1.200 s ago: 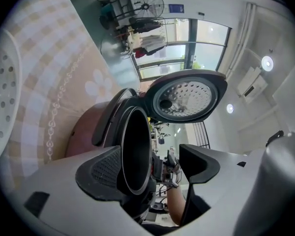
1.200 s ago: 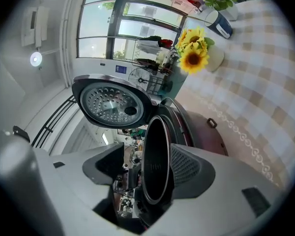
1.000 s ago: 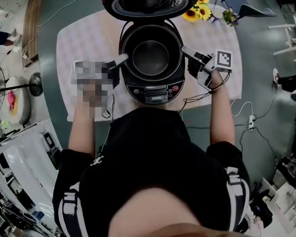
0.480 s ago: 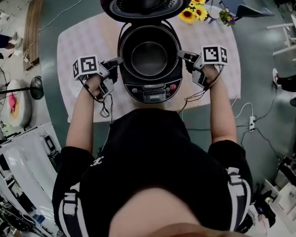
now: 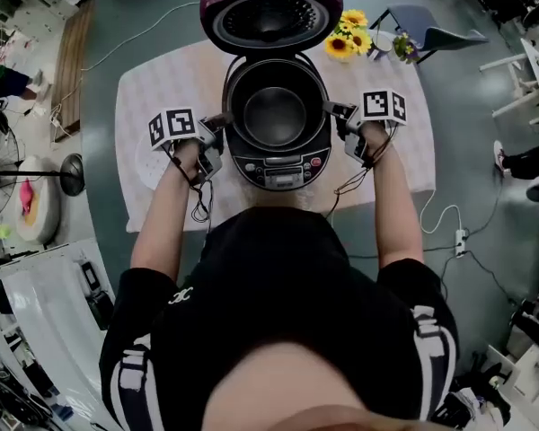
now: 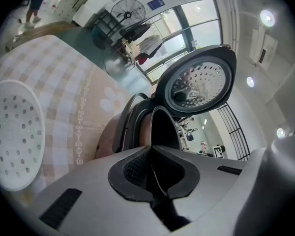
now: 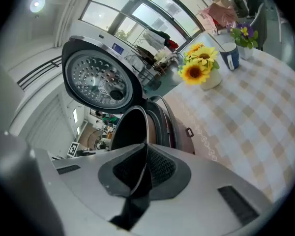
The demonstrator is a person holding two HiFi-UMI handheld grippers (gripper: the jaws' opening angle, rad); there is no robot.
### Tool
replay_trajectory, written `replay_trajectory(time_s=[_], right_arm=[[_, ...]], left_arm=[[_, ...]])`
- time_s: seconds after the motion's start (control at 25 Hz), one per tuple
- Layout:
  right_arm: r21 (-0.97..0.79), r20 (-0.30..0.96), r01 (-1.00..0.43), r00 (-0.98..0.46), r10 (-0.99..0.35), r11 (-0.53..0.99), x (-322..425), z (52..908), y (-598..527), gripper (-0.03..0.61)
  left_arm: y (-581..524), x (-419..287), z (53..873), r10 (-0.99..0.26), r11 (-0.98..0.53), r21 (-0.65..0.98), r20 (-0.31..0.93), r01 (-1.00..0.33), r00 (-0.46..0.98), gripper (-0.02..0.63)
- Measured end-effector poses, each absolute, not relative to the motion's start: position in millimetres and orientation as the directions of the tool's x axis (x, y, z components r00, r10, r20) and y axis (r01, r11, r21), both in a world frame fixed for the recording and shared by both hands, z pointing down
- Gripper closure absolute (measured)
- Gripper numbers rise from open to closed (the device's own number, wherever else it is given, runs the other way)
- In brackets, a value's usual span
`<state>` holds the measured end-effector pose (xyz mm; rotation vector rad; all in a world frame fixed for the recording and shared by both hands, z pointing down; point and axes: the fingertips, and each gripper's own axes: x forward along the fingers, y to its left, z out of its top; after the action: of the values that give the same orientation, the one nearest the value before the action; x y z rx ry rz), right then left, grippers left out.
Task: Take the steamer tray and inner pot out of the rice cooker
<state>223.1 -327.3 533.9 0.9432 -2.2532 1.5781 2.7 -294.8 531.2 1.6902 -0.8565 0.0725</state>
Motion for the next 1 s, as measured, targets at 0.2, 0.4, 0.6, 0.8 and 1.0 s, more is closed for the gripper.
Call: replay_trajectory(time_s=[0.2, 0.4, 0.6, 0.8, 1.0], right_arm=[[-0.762, 0.466, -0.59, -0.785, -0.407, 0.265, 226.4, 496.6, -321.8, 0.568], [-0.789, 0.32, -0.483, -0.851, -0.416, 0.379, 227.2, 447.4, -318.3, 0.568], [-0.789, 0.257, -0.439, -0.871, -0.418, 0.43, 221.3, 408.2, -313.4, 0.566], [-0.798, 0.188, -0.371, -0.902, -0.389, 0.474, 204.4, 379.0, -305.1, 0.566], [-0.793, 0.162, -0.329, -0.925, -0.342, 0.513, 179.3, 365.1, -300.5, 0.566]], left_arm=[[-285.3, 3.6, 499.0, -0.533, -0.106, 0.844, 0.398, -0.525, 0.747, 0.605], [-274.6, 0.7, 458.7, -0.569, -0.145, 0.876, 0.307, -0.46, 0.763, 0.605], [-265.5, -5.5, 413.8, -0.599, -0.198, 0.886, 0.23, -0.42, 0.767, 0.604], [-256.8, -17.0, 389.5, -0.633, -0.226, 0.876, 0.2, -0.426, 0.748, 0.604], [-242.3, -32.4, 370.9, -0.666, -0.269, 0.875, 0.133, -0.403, 0.734, 0.604]])
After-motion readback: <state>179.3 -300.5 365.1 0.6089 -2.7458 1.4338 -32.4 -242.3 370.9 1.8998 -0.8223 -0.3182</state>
